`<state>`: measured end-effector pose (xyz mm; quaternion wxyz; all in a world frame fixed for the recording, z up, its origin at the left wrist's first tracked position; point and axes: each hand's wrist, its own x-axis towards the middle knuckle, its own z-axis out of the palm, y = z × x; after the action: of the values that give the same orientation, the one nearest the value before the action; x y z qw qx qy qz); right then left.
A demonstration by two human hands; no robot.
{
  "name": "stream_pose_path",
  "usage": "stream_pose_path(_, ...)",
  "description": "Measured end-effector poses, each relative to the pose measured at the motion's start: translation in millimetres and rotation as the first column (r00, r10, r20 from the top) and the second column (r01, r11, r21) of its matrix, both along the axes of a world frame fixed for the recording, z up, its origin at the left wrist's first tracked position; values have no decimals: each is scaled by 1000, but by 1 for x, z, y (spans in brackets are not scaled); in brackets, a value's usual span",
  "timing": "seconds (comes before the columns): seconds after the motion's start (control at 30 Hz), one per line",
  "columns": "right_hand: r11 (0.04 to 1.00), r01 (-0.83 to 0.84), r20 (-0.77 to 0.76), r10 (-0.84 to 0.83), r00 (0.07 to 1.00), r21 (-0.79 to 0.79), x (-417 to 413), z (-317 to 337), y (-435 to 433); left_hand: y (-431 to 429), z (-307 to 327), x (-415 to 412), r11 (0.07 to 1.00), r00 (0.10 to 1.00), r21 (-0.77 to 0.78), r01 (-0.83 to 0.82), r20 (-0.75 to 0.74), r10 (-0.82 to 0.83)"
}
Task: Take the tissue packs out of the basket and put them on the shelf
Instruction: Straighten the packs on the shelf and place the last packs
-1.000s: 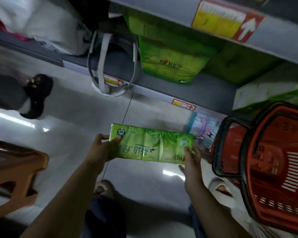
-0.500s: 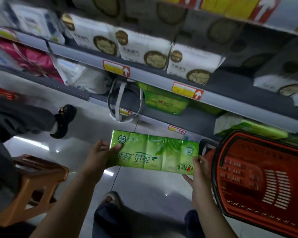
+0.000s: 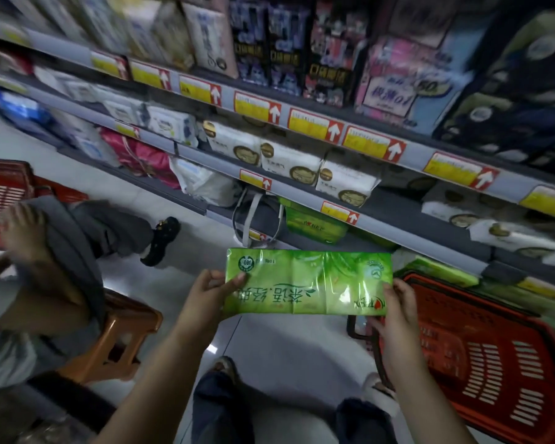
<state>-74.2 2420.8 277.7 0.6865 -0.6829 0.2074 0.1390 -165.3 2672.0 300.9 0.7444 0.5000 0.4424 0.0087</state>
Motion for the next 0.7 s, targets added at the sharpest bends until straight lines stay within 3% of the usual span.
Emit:
stream_pose_path(0.33,994,16,96,-26,995,110,-9,102,-45,-41,108,-2,998,995,67,9,100,-15)
stream_pose_path(0.53,998,0,193,-13,981,68,16,168,-103,-99,166,19,997,985,77,26,170,-39)
stream_pose_path(0.7,999,-42,298,34,954,20,43,208,-160,-150,192,36,983,957,48,179,225,-186)
